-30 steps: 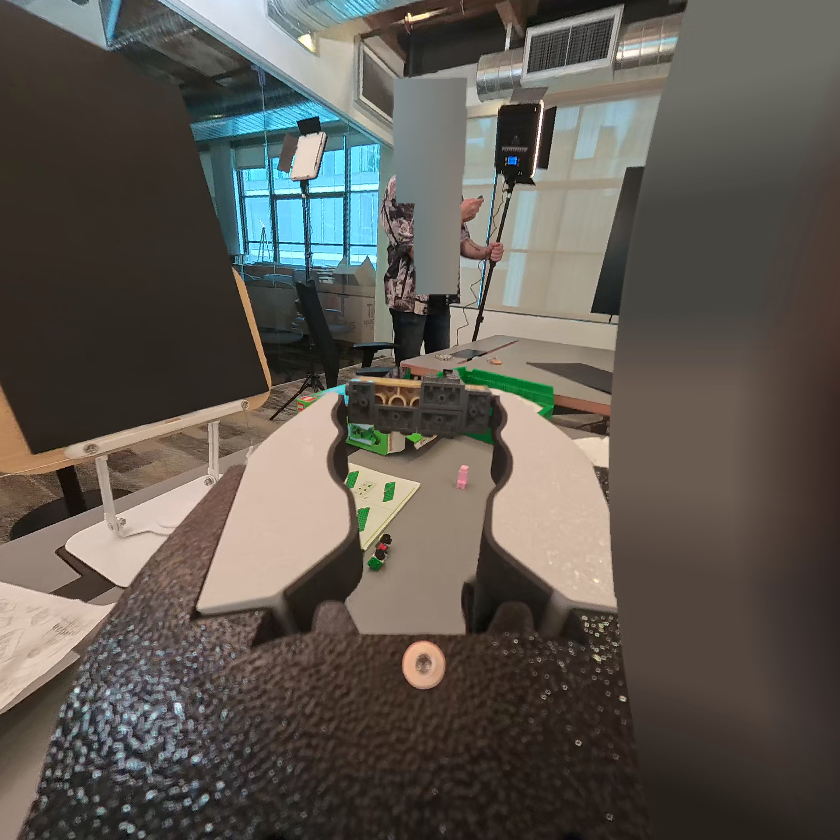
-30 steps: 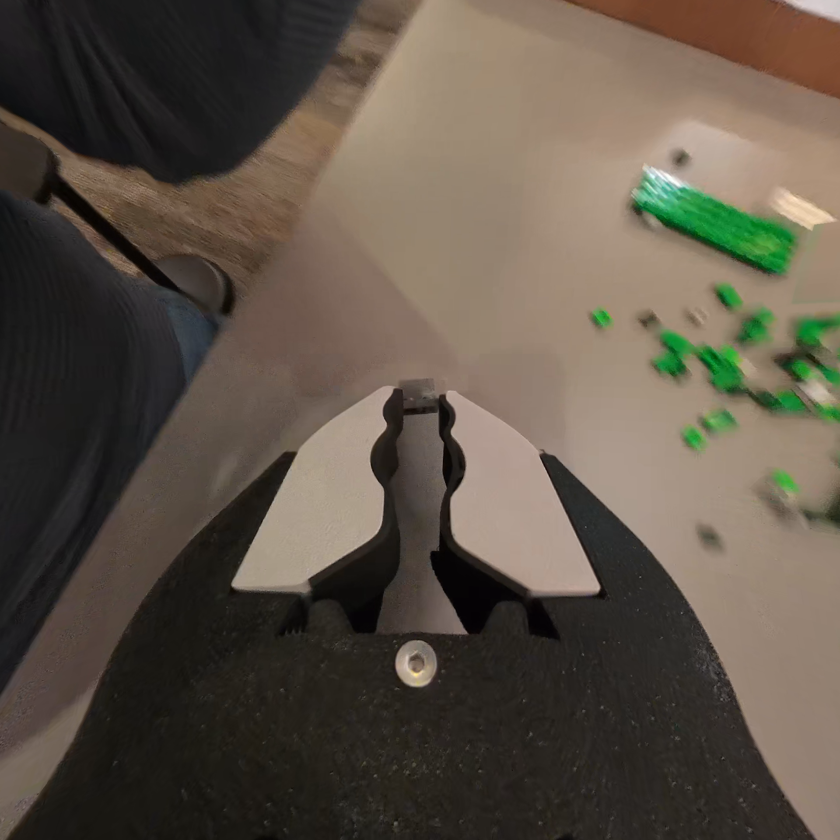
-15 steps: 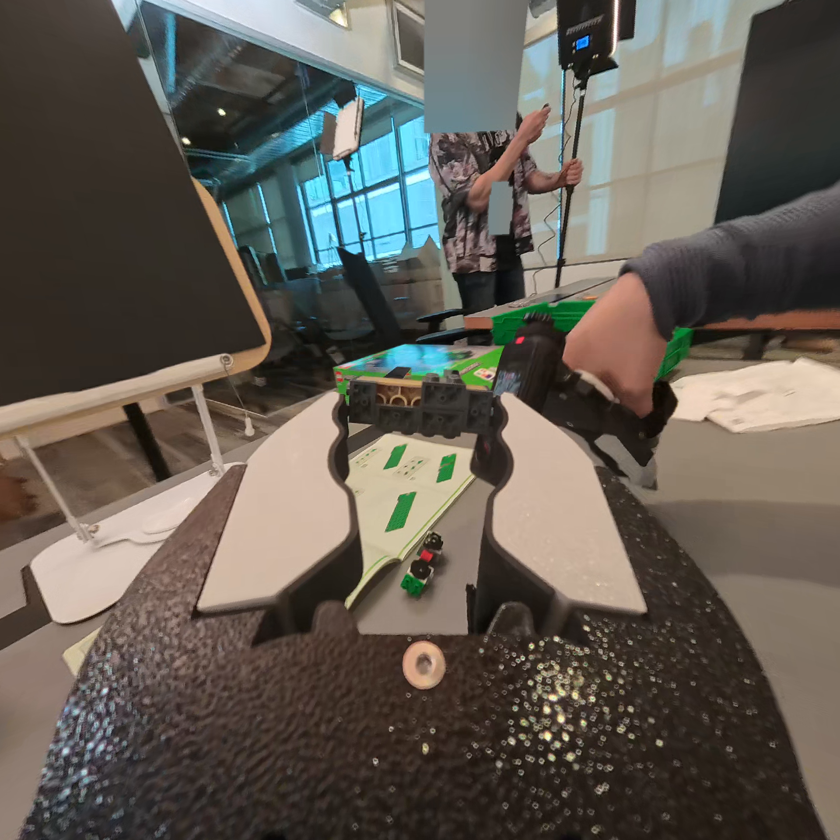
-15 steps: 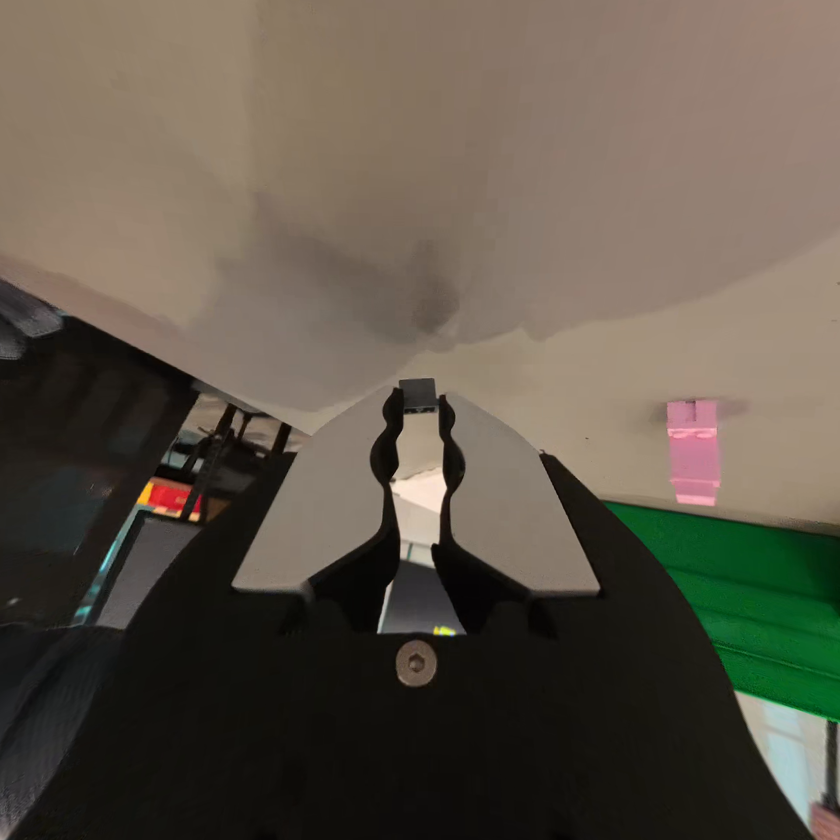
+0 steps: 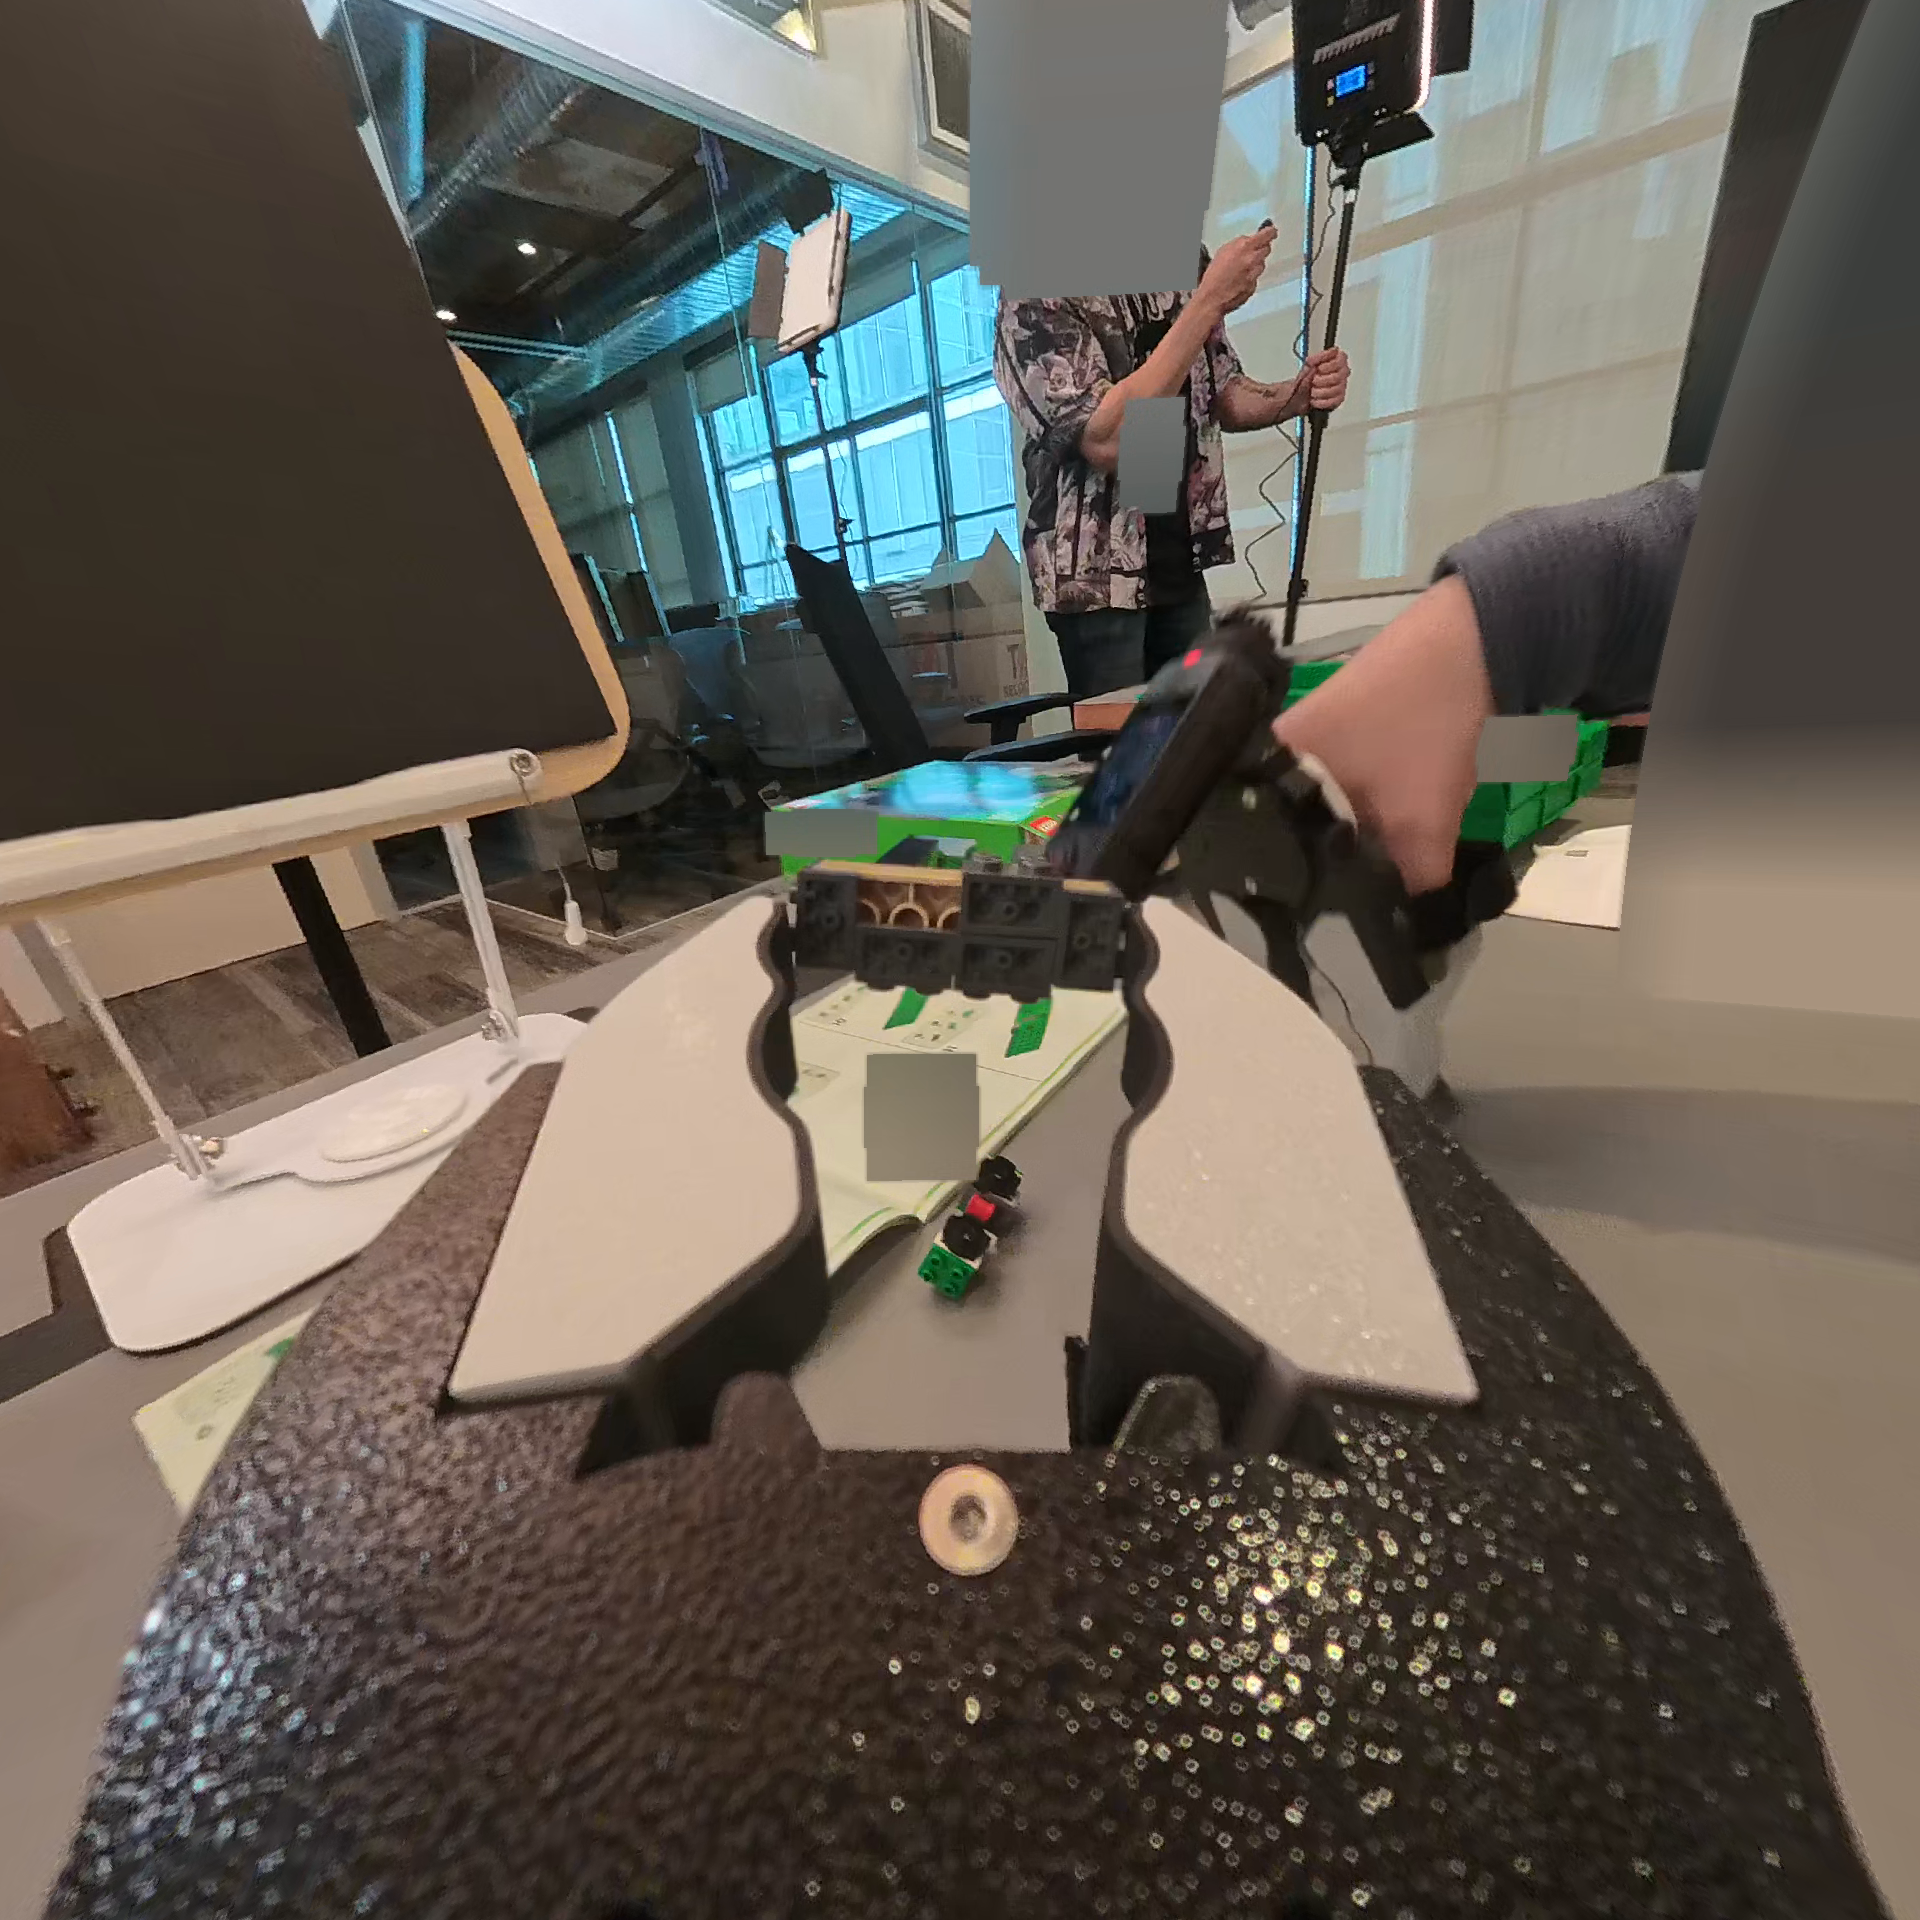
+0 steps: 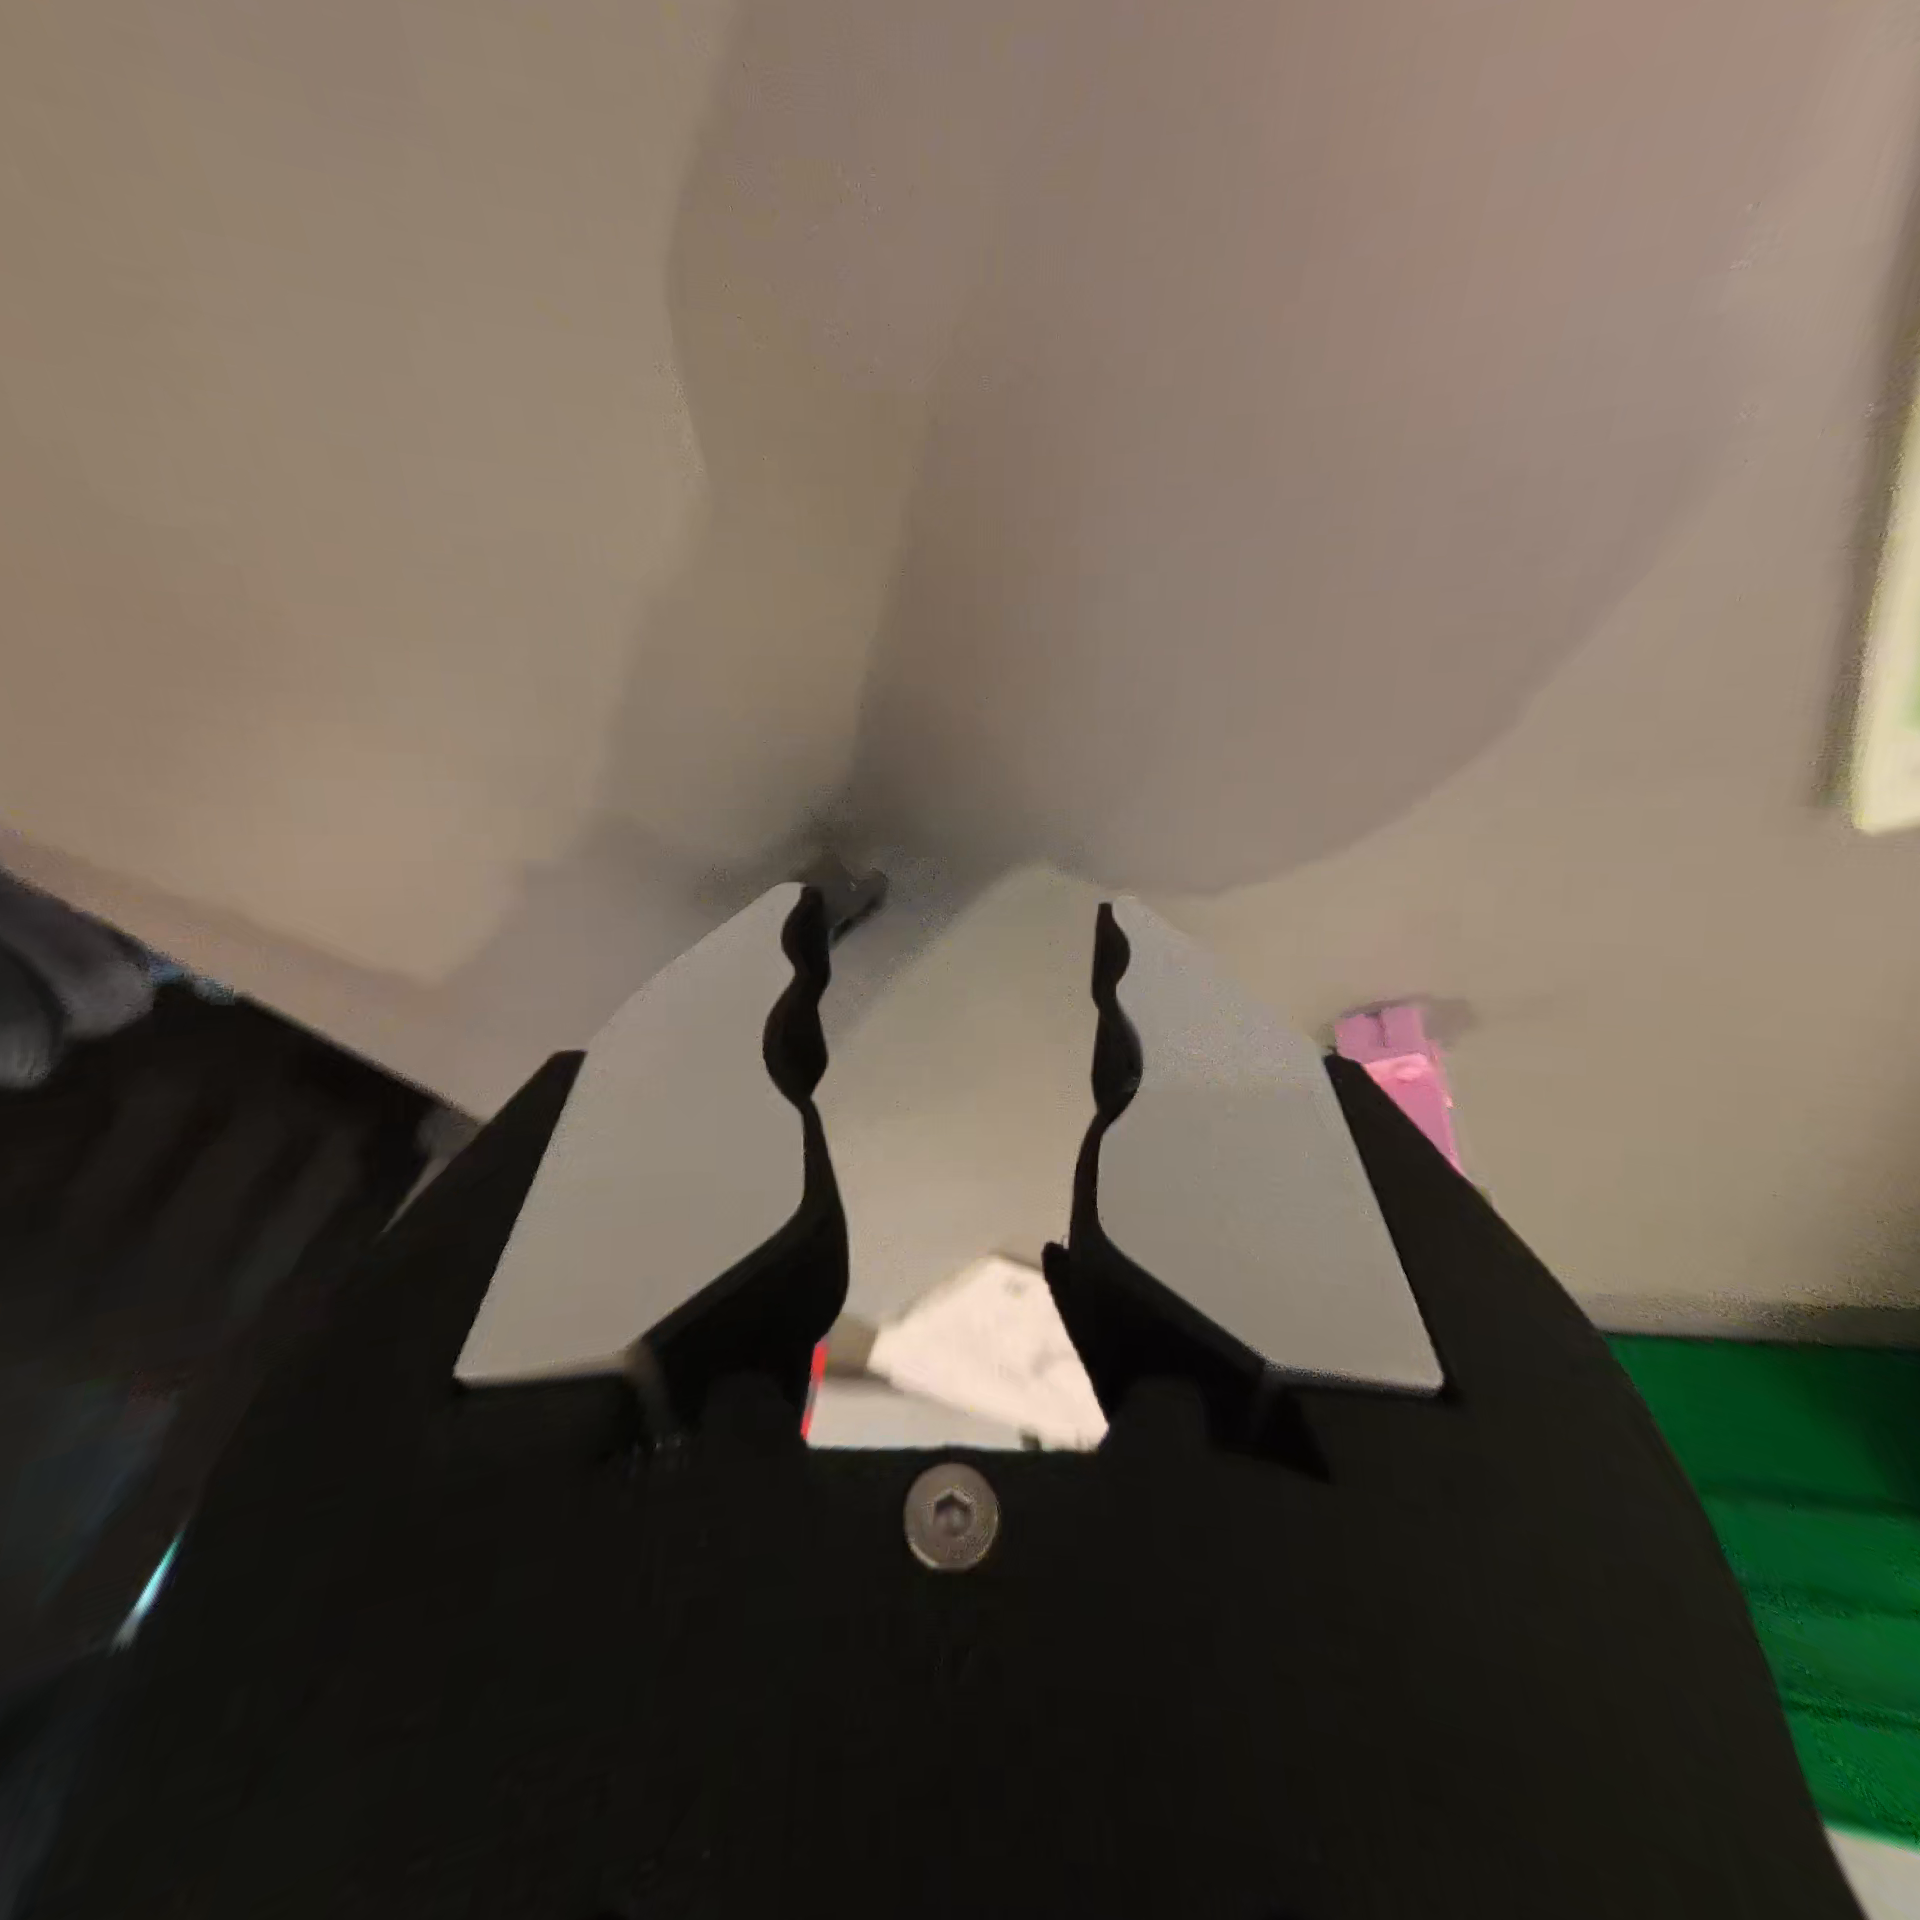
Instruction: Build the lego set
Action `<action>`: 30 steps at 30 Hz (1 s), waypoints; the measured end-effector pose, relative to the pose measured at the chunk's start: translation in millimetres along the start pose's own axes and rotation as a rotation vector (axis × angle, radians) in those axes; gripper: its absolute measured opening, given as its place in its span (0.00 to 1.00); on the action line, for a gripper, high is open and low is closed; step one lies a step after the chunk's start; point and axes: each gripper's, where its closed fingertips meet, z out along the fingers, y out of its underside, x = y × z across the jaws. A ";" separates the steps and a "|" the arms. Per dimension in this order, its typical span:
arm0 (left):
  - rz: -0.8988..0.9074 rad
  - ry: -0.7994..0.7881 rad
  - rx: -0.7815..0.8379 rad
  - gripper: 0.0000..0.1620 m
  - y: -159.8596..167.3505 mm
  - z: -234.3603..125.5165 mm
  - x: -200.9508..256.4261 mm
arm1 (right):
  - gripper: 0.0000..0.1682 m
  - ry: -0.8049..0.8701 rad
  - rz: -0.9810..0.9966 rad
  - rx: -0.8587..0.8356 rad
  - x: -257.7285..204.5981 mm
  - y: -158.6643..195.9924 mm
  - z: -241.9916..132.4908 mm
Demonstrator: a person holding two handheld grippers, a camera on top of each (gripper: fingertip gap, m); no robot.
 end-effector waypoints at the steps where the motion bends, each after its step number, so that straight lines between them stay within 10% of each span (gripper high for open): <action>1: 0.000 0.013 -0.003 0.37 2.2 0.4 3.1 | 0.31 0.026 0.007 0.086 2.7 -0.3 -3.9; 7: 0.011 0.028 -0.010 0.38 16.0 5.5 14.4 | 0.25 0.131 0.009 0.640 -8.1 7.5 -14.0; 15: 0.034 0.046 0.002 0.37 24.9 9.2 29.8 | 0.17 0.326 -0.056 0.984 -37.4 -4.9 -2.2; 30: -0.024 0.128 0.007 0.37 33.5 8.4 40.5 | 0.01 0.266 -0.211 0.809 -27.3 -17.3 -3.0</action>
